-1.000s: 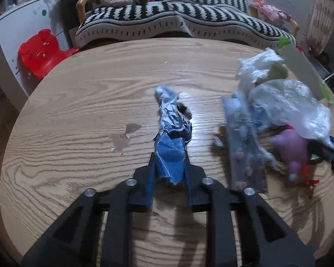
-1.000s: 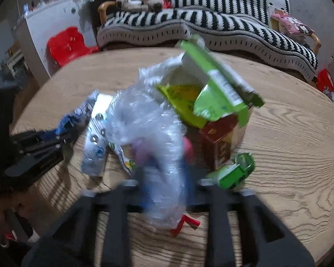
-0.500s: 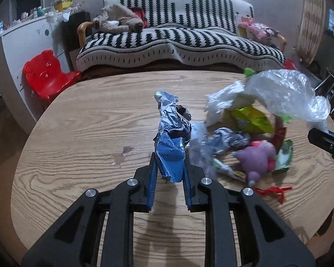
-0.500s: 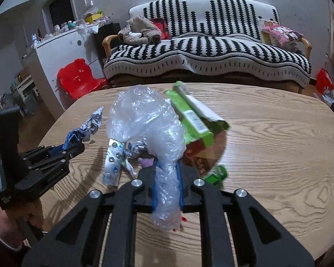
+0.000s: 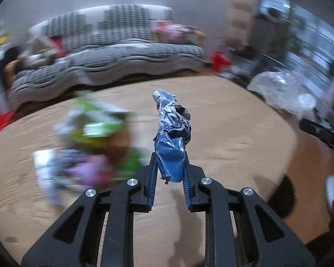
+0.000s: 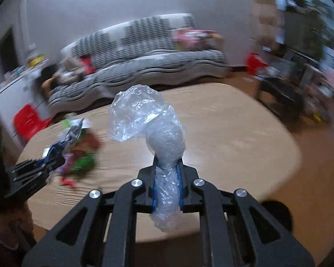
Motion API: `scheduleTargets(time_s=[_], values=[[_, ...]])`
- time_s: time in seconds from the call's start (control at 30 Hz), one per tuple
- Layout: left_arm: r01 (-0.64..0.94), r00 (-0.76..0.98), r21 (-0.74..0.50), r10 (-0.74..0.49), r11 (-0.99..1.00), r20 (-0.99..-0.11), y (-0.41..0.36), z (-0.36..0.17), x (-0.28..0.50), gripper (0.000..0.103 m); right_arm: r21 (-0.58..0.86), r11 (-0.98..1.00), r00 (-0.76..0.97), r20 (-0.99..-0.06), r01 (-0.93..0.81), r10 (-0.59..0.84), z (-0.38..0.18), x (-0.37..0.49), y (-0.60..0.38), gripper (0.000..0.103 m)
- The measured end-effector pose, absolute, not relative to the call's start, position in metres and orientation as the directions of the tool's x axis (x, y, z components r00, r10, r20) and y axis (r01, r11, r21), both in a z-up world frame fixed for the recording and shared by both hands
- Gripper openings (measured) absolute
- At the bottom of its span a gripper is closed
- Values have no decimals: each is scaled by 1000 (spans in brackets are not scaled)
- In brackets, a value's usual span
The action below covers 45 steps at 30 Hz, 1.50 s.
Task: Collect trash
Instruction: 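Carry both items to the black bin and open both grippers to drop them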
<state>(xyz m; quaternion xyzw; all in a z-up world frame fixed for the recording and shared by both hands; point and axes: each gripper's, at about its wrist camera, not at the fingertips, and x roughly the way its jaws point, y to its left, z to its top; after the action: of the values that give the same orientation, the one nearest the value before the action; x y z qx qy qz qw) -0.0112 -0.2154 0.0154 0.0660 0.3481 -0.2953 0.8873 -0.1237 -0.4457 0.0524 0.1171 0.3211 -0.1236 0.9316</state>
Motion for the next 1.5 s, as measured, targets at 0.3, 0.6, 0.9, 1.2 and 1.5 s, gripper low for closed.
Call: scheduleTargets(time_s=[0.3, 0.6, 0.9, 1.2, 1.5], values=[[876, 226, -166, -689, 454, -689, -412, -22, -124, 20, 162, 770, 600, -729, 618, -329, -6, -259, -583, 14], [930, 7, -209, -583, 303, -813, -511, -122, -168, 20, 241, 626, 432, -886, 741, -171, -93, -322, -657, 14], [921, -12, -216, -531, 324, -847, -558, -164, -143, 20, 276, 609, 419, -902, 744, -103, -110, -306, -667, 14], [911, 34, -186, -516, 369, -856, -573, -168, -147, 61, 264, 605, 411, -904, 751, -116, -112, -295, -675, 63], [916, 37, -186, -535, 356, -844, -565, -152, -147, 78, 254, 603, 423, -893, 756, -155, -99, -296, -670, 71]])
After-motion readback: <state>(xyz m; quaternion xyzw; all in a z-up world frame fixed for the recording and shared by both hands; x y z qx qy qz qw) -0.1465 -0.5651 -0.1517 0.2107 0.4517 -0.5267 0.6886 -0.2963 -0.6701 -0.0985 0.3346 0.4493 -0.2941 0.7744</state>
